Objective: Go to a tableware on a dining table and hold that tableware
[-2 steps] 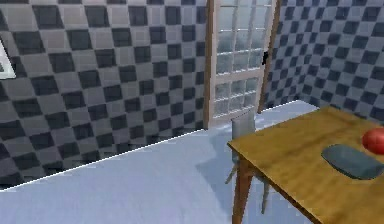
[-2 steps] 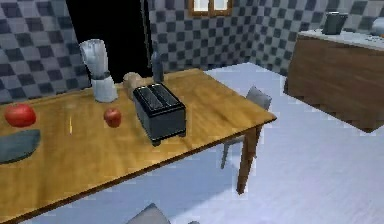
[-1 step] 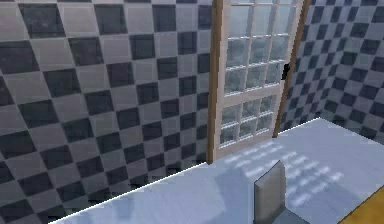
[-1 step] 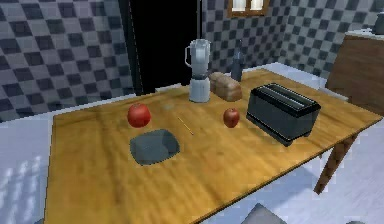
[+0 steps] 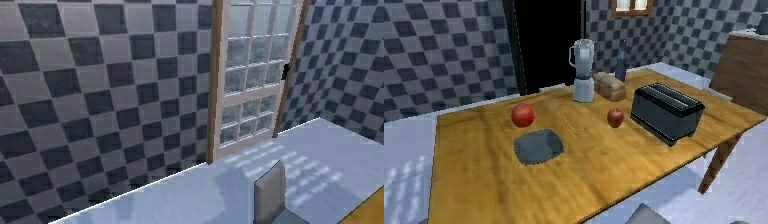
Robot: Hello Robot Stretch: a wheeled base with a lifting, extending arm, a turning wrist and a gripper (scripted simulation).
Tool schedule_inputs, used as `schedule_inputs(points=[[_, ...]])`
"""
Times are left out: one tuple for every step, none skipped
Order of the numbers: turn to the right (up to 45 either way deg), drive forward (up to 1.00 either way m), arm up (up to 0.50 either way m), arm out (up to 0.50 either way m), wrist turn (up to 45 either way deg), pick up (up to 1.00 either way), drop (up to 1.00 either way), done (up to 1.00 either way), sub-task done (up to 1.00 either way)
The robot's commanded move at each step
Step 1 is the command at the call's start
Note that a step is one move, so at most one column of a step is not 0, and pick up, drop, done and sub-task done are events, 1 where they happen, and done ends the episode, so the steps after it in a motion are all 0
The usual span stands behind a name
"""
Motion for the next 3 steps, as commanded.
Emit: schedule_inputs(points=[[0.0, 0.0, 0.38, 0.0, 0.0, 0.0, 0.0, 0.0, 0.0], [0.0, 0.0, 0.0, 0.34, 0.0, 0.0, 0.0, 0.0, 0.0], [0.0, 0.0, 0.0, 0.0, 45.0, 0.0, 0.0, 0.0, 0.0]])
